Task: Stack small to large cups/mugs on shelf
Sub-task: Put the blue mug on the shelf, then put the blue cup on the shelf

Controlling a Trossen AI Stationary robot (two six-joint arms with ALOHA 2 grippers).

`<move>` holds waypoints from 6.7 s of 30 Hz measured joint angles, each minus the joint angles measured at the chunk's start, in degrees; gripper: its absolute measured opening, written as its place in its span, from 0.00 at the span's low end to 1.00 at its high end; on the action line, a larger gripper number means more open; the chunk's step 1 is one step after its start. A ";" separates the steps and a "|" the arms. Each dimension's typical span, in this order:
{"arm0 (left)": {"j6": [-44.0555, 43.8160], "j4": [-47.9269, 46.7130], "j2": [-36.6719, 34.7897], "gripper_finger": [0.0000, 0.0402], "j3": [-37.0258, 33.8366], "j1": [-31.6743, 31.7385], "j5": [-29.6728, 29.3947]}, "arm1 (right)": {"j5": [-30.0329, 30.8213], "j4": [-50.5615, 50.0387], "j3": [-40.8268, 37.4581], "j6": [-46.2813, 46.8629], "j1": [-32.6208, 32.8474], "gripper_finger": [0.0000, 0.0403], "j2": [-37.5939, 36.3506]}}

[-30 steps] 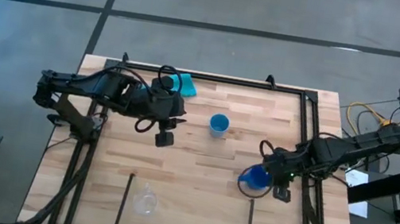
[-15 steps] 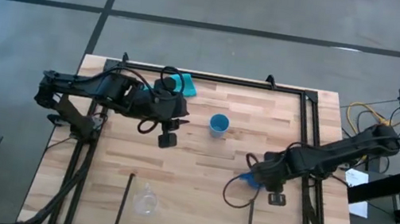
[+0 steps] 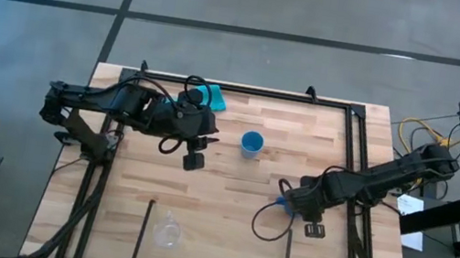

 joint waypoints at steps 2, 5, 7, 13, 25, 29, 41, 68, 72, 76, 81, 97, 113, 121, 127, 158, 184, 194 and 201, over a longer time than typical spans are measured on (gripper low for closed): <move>0.02 0.00 0.00 0.22 0.00 0.00 0.00 | 0.08 0.22 0.00 1.18 -0.02 0.10 0.00; 0.00 -0.02 0.00 0.22 0.00 0.00 0.00 | 0.57 -0.05 0.27 3.56 -0.02 0.04 -0.17; 0.02 -0.02 0.00 0.22 0.00 0.00 0.00 | 0.54 -0.12 0.97 4.69 -0.04 0.03 -0.30; 0.02 -0.04 0.00 0.22 0.00 0.00 0.00 | 0.92 -1.05 5.83 10.28 -0.35 0.03 -0.59; 0.09 -0.07 0.00 0.22 0.00 0.00 0.02 | 13.99 -18.13 26.51 16.57 -1.21 0.03 -0.52; 0.07 -0.07 -0.02 0.22 0.01 0.00 0.02 | 14.07 -17.94 32.96 22.93 -1.42 0.03 -0.28; 0.09 -0.31 -0.15 0.22 0.02 -0.02 0.02 | 13.89 -20.44 52.11 25.08 -1.39 0.03 12.21; 2.08 -4.79 -7.40 0.22 0.37 -0.55 3.54 | 4.93 -24.31 83.45 28.46 0.08 0.03 36.59; 2.05 -4.79 -8.49 0.22 0.33 -0.57 4.09 | 2.62 -17.06 83.52 26.99 0.93 0.03 36.37; 2.40 -4.94 -8.82 0.22 0.26 -0.57 4.27 | 1.72 -13.47 83.52 27.26 2.62 0.03 36.53; 7.75 -4.97 -8.96 0.22 0.24 -0.55 4.30 | 2.64 -13.11 83.52 29.01 4.38 0.03 37.18; 10.19 -5.25 -10.80 0.22 0.24 -0.55 4.35 | 2.47 -4.16 83.45 30.15 4.64 0.03 42.34; 10.25 -5.31 -9.79 0.22 0.20 -0.55 4.37 | -2.07 -8.83 83.47 30.27 5.88 0.03 42.42; 10.69 -5.22 -9.66 0.22 0.20 -0.55 4.37 | -3.53 -10.75 83.60 25.32 6.28 0.03 42.34; 10.69 -5.18 -9.66 0.22 0.17 -0.55 4.37 | -1.98 -10.71 83.60 21.46 6.26 0.03 42.42; 10.64 -4.94 -9.44 0.22 0.07 -0.55 4.38 | -2.04 -10.42 80.13 6.88 6.78 0.07 42.49; 9.14 -4.90 -9.44 0.22 -0.02 -0.61 22.40 | -1.52 -5.18 80.13 10.15 6.76 0.23 42.56; 9.14 -4.94 -9.44 0.22 -0.02 -0.61 22.40 | -1.52 -3.95 80.48 13.24 6.89 0.23 42.56; 9.16 -4.97 -9.46 0.22 -0.02 -0.60 22.40 | -1.54 -4.57 83.60 13.86 7.41 0.23 42.53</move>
